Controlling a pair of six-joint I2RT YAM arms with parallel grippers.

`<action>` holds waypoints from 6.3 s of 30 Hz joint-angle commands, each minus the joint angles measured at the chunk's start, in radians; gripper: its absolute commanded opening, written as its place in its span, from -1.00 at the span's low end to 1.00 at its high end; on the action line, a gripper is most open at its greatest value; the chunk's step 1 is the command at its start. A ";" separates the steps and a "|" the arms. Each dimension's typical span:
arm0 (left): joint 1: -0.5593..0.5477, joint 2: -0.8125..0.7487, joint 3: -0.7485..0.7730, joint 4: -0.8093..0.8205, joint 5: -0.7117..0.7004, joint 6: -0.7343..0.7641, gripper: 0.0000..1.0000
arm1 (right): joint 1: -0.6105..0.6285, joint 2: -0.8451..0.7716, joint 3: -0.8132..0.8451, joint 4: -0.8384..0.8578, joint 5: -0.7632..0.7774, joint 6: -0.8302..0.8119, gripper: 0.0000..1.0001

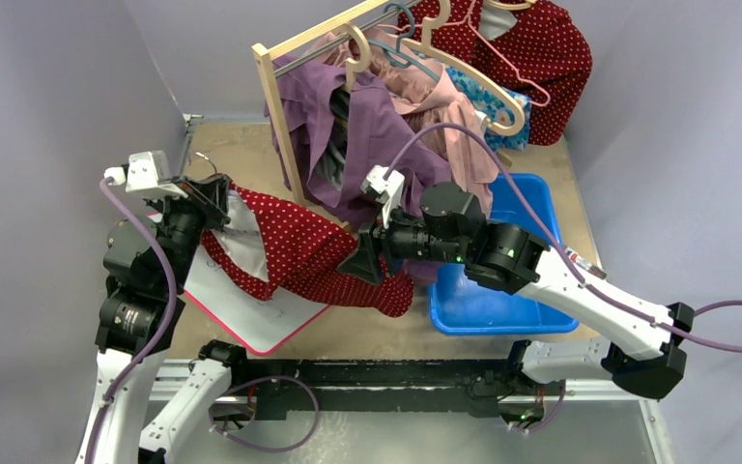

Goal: Remove the skirt from the hanger
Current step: Remove the skirt from the hanger, then place the skirt in the bin.

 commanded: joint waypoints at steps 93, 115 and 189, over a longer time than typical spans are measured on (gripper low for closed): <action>0.003 -0.138 -0.006 0.229 -0.226 -0.406 -1.00 | 0.002 -0.563 -0.513 0.166 0.768 0.254 -1.00; 0.002 -0.093 -0.048 0.548 0.202 -0.573 -1.00 | 0.002 -0.239 -0.123 0.323 0.635 0.003 -1.00; -0.002 -0.123 0.058 0.156 -0.002 -0.255 -1.00 | -0.889 -0.160 -0.528 0.185 0.285 0.235 -1.00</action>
